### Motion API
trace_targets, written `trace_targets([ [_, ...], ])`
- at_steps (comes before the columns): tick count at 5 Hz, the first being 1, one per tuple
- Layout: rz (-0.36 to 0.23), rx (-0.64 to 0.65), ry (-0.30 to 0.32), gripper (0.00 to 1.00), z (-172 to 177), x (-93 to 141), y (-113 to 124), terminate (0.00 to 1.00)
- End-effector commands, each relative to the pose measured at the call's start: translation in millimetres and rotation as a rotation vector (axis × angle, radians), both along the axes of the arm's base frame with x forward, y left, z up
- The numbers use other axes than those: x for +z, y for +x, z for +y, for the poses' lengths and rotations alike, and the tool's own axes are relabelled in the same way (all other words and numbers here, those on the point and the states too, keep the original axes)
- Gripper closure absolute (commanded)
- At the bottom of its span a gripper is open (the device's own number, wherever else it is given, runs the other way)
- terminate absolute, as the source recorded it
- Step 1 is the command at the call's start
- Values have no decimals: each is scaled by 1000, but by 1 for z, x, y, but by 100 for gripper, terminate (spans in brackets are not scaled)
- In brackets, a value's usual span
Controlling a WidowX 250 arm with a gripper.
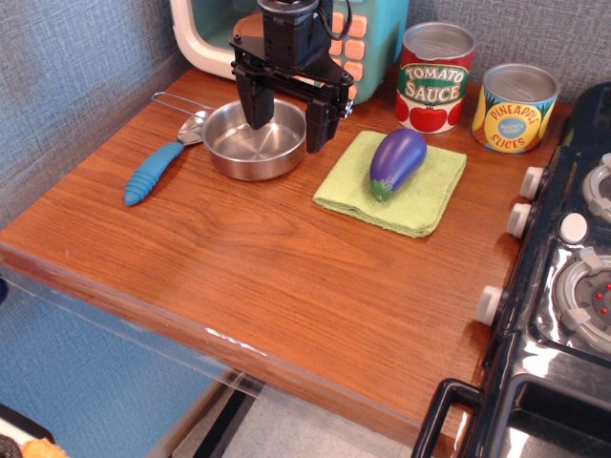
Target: Move spoon in front of cloth on the table.
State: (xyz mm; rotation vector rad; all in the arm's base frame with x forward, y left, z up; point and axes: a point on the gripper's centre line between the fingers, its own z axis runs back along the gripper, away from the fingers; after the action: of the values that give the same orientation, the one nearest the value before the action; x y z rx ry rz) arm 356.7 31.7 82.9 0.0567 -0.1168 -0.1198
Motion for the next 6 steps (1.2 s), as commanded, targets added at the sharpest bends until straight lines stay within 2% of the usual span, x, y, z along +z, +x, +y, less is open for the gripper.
trace_targets([
  [1, 0, 0, 0, 0, 0, 0, 0, 0],
  [3, 0, 51, 1, 0, 47, -14, -22, 0],
  [5, -7, 77, 57, 0, 107, -11, -52, 0],
  [6, -4, 122, 62, 0, 124, -17, -50, 0],
])
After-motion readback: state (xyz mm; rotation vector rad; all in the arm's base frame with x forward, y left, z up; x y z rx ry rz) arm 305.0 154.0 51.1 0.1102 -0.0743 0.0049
